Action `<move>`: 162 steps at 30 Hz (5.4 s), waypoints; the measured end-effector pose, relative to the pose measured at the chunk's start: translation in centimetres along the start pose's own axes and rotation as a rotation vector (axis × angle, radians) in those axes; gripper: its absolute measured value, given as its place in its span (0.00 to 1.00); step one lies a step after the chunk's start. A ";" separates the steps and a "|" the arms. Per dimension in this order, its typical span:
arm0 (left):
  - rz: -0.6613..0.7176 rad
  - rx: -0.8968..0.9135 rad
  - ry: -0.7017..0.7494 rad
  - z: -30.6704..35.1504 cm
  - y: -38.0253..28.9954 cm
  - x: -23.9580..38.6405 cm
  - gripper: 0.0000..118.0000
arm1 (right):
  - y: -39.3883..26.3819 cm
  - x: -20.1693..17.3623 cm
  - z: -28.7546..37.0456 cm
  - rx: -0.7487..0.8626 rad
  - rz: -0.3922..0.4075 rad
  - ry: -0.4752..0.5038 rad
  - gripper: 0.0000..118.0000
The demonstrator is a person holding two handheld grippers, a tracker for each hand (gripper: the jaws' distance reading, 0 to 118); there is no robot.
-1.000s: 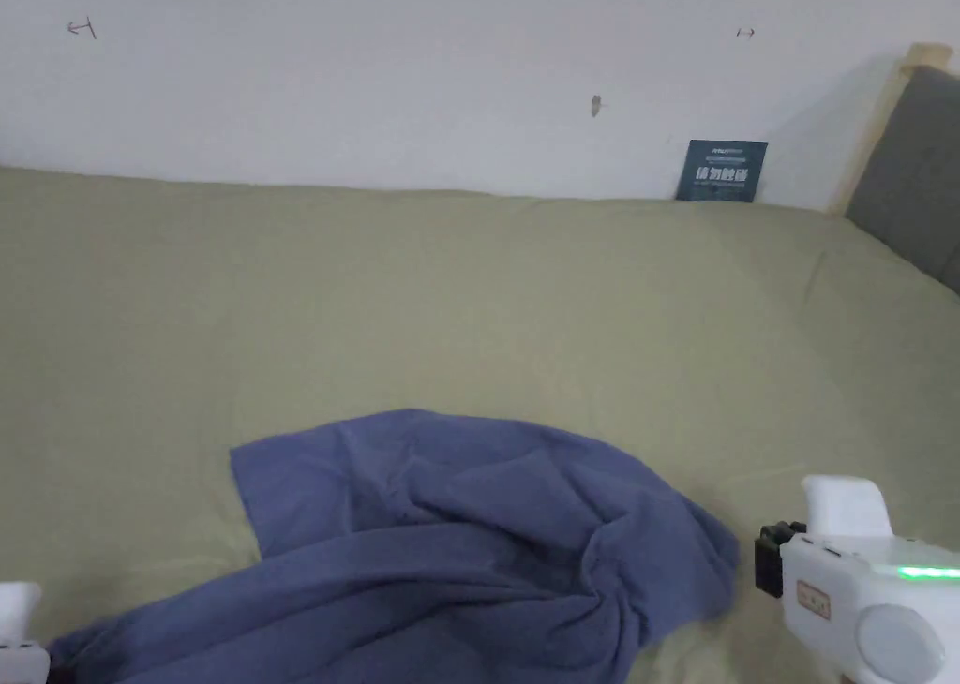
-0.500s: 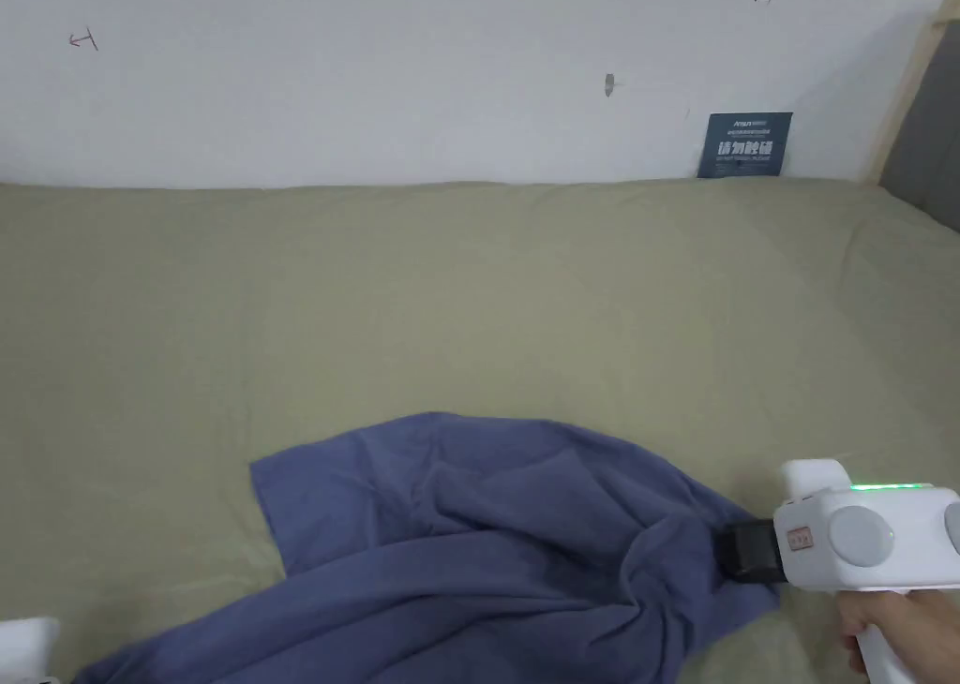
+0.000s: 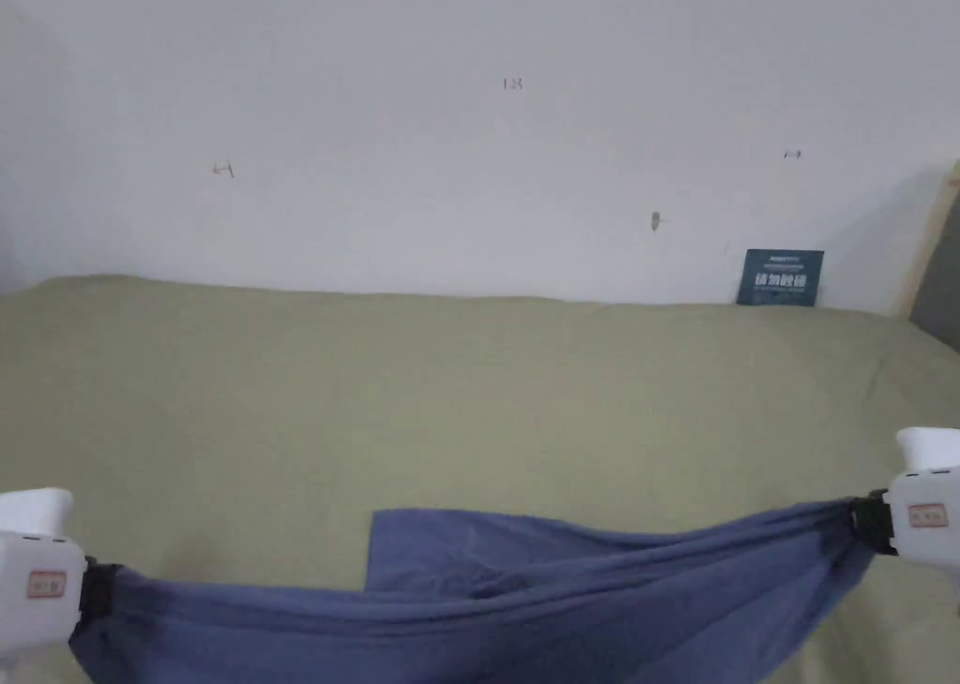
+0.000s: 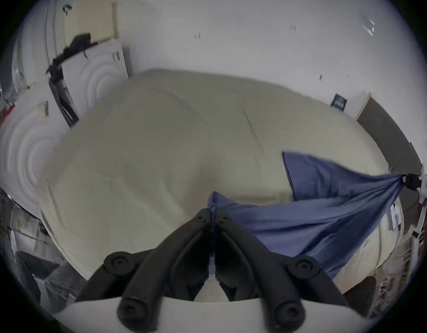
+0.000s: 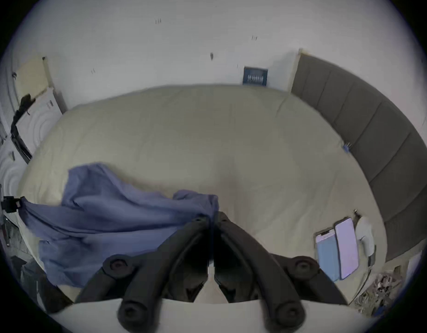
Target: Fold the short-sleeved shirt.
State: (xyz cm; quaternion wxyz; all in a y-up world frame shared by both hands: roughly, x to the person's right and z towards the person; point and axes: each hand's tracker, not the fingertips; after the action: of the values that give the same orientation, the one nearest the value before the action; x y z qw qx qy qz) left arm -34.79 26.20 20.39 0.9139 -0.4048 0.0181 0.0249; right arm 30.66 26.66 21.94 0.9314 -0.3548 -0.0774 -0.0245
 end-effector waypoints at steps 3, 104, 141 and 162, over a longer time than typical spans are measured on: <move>-0.026 0.087 0.052 3.5 2.8 -0.6 0.02 | 2.1 -0.5 3.2 0.061 0.025 -0.030 0.01; -0.032 -0.139 -0.087 -3.6 -15.0 -1.7 1.00 | -22.9 -18.0 8.0 -0.006 0.216 0.239 0.00; -0.039 -0.213 -0.129 -8.3 -14.0 -0.8 0.05 | -1.6 -12.1 -23.9 -0.300 0.314 0.016 0.89; -0.108 0.091 -0.128 3.9 -2.9 4.0 0.05 | 8.2 -8.4 6.5 0.178 0.274 0.043 0.00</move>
State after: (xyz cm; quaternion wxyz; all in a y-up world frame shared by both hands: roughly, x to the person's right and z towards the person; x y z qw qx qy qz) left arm -30.59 27.24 24.97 0.9307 -0.3607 -0.0609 0.0008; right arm 22.33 37.00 20.02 0.9552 -0.2774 -0.0102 0.1023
